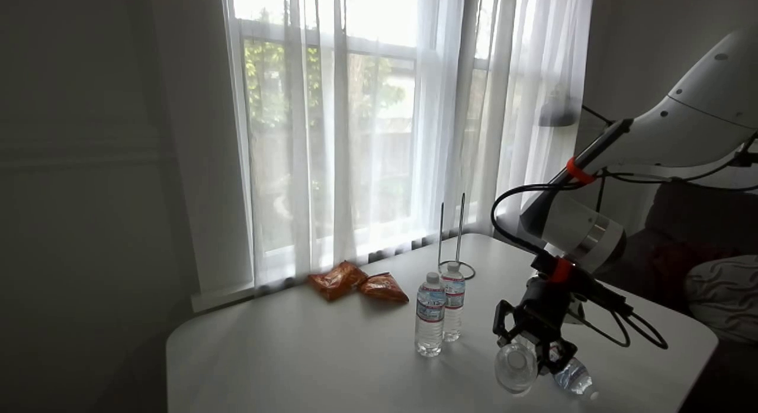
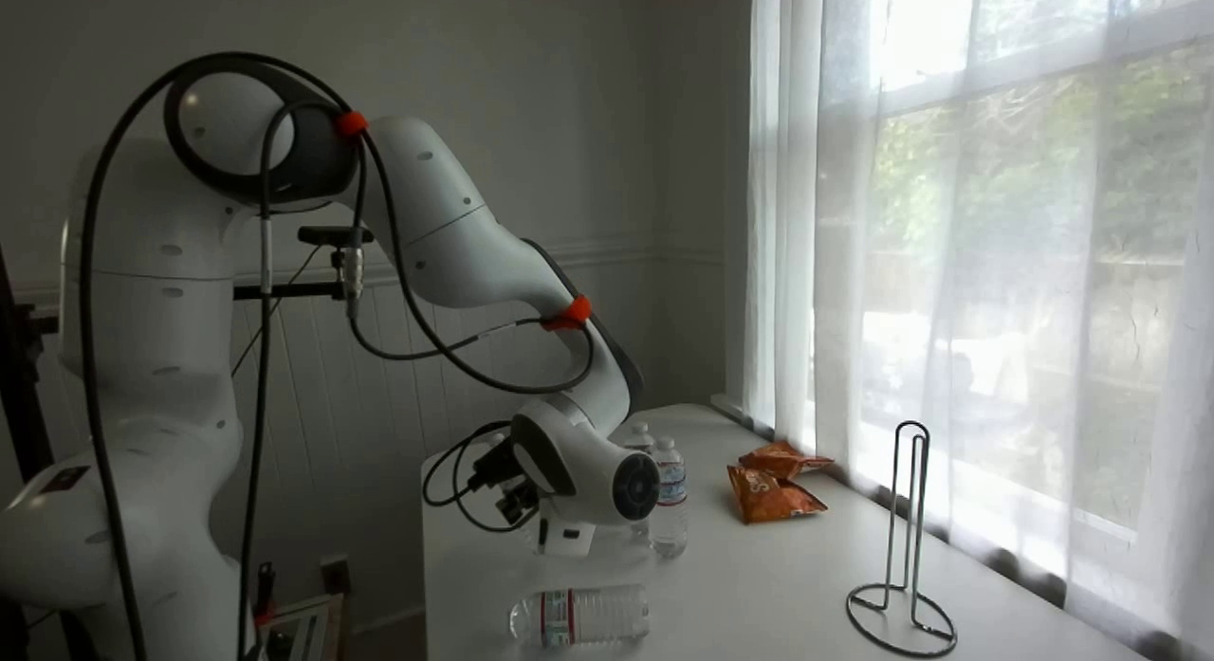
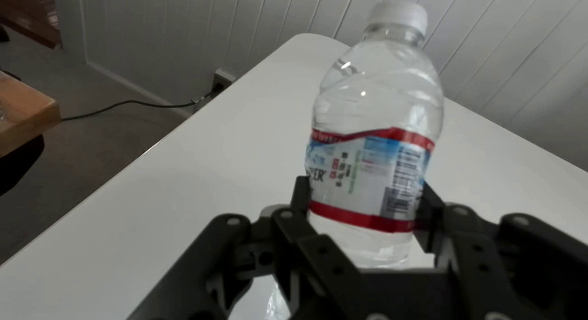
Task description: Pick up the the fallen water bottles one by one and place them the right way up on the table
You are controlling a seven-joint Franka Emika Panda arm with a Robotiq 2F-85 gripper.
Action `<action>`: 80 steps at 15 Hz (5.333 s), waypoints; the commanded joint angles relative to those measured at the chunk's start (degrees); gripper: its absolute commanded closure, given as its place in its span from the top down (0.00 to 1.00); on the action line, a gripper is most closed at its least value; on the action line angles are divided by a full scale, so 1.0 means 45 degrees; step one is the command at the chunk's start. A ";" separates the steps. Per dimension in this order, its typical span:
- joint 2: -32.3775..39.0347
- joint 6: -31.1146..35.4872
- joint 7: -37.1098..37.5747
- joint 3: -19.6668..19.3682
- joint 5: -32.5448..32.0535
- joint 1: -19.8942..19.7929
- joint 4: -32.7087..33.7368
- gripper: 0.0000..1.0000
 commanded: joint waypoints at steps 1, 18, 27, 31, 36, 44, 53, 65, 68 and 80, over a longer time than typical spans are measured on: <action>0.0011 -0.0037 0.0008 -0.0138 -0.0014 0.0124 0.0033 0.52; 0.3992 -0.4151 -0.0826 -0.0499 0.0615 -0.0494 0.2254 0.27; 0.4811 -0.4676 -0.0471 -0.0377 0.0040 -0.0212 0.3749 0.27; 0.5564 -0.5444 -0.0384 -0.0248 -0.0141 -0.0140 0.4567 0.27; 0.6680 -0.6418 -0.0368 -0.0351 -0.0172 -0.0169 0.5434 0.27; 0.6659 -0.6122 0.0400 -0.0613 -0.0321 0.0021 0.5773 0.78; 0.6498 -0.5866 0.1083 -0.0852 -0.0585 0.0080 0.5688 1.00; 0.2444 -0.2394 0.1747 -0.1934 -0.3837 0.0711 0.3717 1.00; 0.1172 -0.1074 0.1884 -0.1907 -0.4928 0.0675 0.3189 1.00; -0.2676 0.2897 0.3415 -0.0697 -1.1488 0.0597 0.0900 1.00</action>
